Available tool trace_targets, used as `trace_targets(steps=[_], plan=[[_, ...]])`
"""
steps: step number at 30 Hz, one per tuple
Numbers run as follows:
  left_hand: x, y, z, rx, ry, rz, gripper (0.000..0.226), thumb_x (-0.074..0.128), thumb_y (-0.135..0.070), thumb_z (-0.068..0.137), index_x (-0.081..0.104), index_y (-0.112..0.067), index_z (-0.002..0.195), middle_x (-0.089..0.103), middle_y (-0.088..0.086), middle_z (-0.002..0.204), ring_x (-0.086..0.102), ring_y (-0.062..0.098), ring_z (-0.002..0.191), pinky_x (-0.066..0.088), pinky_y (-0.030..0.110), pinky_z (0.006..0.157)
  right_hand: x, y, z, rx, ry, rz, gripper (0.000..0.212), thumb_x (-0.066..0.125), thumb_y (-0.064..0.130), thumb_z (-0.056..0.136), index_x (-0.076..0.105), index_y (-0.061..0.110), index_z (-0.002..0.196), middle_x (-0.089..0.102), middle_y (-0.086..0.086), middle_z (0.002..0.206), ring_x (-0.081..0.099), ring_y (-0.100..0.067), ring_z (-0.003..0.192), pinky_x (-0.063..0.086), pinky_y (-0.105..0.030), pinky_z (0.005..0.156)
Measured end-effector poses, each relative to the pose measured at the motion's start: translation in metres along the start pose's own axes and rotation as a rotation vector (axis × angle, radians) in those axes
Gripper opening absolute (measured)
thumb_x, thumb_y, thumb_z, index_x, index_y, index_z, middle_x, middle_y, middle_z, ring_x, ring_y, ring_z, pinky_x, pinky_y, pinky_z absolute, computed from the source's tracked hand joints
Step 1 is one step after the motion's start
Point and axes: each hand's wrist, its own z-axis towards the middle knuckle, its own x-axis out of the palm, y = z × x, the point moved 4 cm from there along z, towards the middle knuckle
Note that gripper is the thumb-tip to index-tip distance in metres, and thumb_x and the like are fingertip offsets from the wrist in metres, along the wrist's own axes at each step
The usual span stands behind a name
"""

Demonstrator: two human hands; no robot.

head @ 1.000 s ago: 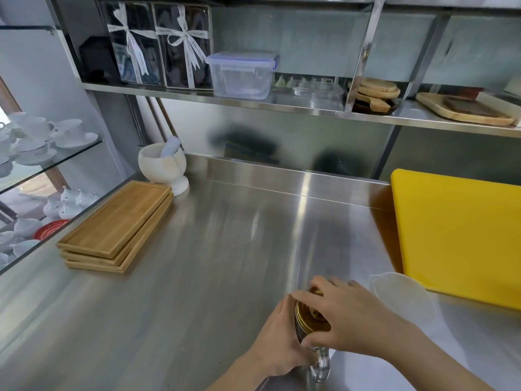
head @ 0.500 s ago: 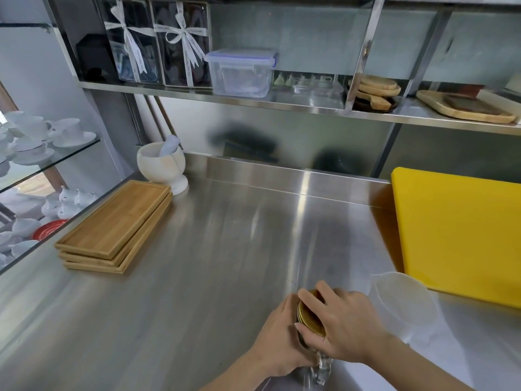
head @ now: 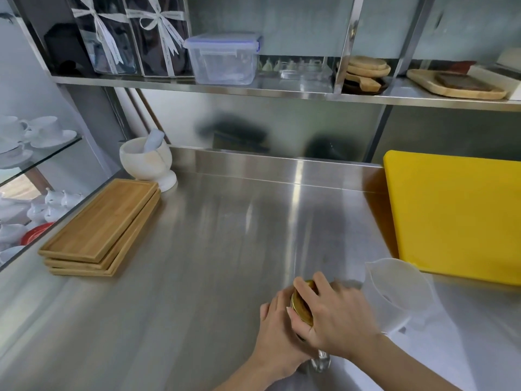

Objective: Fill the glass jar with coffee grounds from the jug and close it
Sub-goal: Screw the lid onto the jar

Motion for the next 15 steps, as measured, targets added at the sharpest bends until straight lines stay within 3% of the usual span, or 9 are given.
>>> trace_targets(steps=[5, 8, 12, 15], plan=[[0.002, 0.0, -0.003, -0.022, -0.085, -0.019, 0.072, 0.07, -0.05, 0.056, 0.024, -0.064, 0.11, 0.033, -0.039, 0.113, 0.015, -0.03, 0.109, 0.023, 0.018, 0.104, 0.003, 0.003, 0.001, 0.113, 0.028, -0.004, 0.05, 0.048, 0.058, 0.073, 0.066, 0.017, 0.093, 0.061, -0.007, 0.07, 0.052, -0.027, 0.037, 0.039, -0.029, 0.032], [0.007, 0.003, -0.004, -0.025, -0.172, 0.006, 0.073, 0.064, -0.057, 0.054, 0.032, -0.054, 0.12, 0.035, -0.035, 0.112, 0.02, -0.027, 0.109, 0.019, 0.017, 0.103, 0.004, 0.006, 0.003, 0.182, 0.065, -0.002, 0.052, 0.048, 0.059, 0.072, 0.067, 0.016, 0.094, 0.06, -0.008, 0.069, 0.052, -0.029, 0.036, 0.04, -0.03, 0.032], [0.013, 0.007, -0.006, -0.007, -0.339, 0.097, 0.079, 0.07, -0.052, 0.052, 0.041, -0.033, 0.123, 0.036, -0.028, 0.113, 0.039, -0.009, 0.103, 0.017, 0.012, 0.096, 0.006, 0.009, 0.004, 0.218, 0.117, -0.012, 0.054, 0.046, 0.06, 0.073, 0.067, 0.016, 0.096, 0.061, -0.009, 0.07, 0.051, -0.029, 0.035, 0.041, -0.029, 0.032], [0.015, 0.008, -0.005, -0.02, -0.363, 0.111, 0.079, 0.069, -0.054, 0.051, 0.043, -0.031, 0.123, 0.037, -0.027, 0.112, 0.039, -0.007, 0.102, 0.008, 0.005, 0.097, 0.006, 0.008, 0.004, 0.215, 0.134, 0.002, 0.055, 0.044, 0.06, 0.073, 0.067, 0.016, 0.096, 0.062, -0.01, 0.071, 0.052, -0.029, 0.035, 0.042, -0.029, 0.032]])
